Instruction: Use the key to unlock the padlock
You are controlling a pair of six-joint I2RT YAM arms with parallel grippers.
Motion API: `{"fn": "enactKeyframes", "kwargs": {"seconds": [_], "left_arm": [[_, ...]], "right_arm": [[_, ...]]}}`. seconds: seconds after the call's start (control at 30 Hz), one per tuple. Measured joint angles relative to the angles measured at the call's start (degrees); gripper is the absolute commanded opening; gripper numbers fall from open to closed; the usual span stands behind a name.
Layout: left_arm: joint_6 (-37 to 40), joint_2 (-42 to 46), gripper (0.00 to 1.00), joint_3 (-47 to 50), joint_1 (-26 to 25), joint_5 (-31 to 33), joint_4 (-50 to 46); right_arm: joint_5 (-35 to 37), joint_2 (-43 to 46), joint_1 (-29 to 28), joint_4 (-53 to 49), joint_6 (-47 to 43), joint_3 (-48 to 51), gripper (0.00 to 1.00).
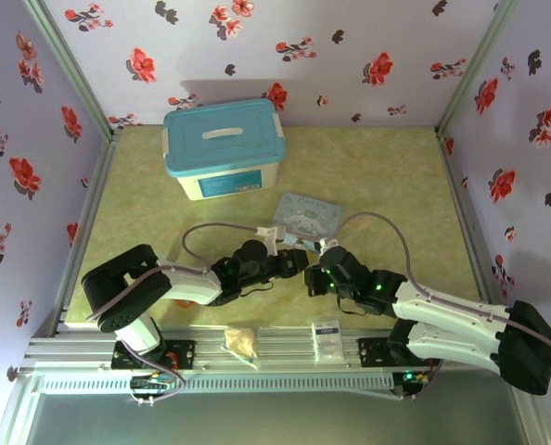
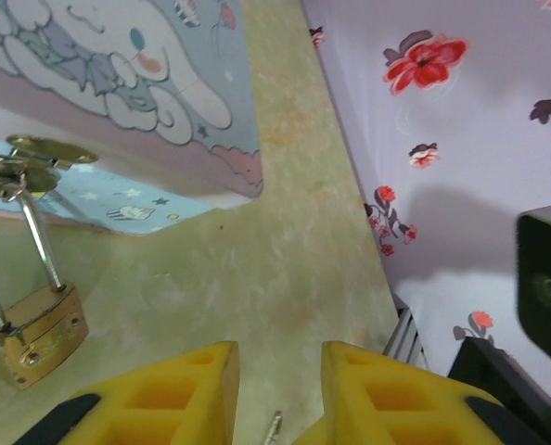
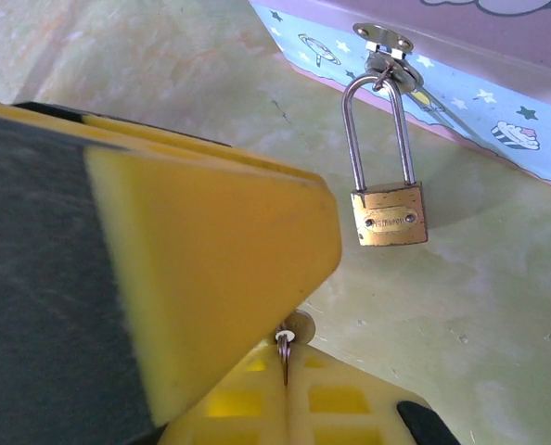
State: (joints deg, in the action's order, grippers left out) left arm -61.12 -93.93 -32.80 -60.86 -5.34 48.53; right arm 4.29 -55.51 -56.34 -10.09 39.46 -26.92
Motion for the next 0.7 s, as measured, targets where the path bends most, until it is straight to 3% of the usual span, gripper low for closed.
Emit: {"fn": "enactKeyframes", "kwargs": {"seconds": [0.13, 0.3, 0.7], "left_arm": [[1.1, -0.1, 0.23, -2.4, 0.0, -0.9, -4.0], [2.9, -0.7, 0.0, -4.6, 0.2, -2.6, -7.6], [4.3, -0.9, 0.0, -6.2, 0.9, -5.2, -13.5]], "right_arm": [[0.0, 0.5, 0.0, -0.1, 0.0, 0.3, 0.0], [0.0, 2.5, 0.0, -0.8, 0.0, 1.3, 0.0], [-0.2, 4.6, 0.6, -1.9, 0.1, 3.1, 0.03]]}}
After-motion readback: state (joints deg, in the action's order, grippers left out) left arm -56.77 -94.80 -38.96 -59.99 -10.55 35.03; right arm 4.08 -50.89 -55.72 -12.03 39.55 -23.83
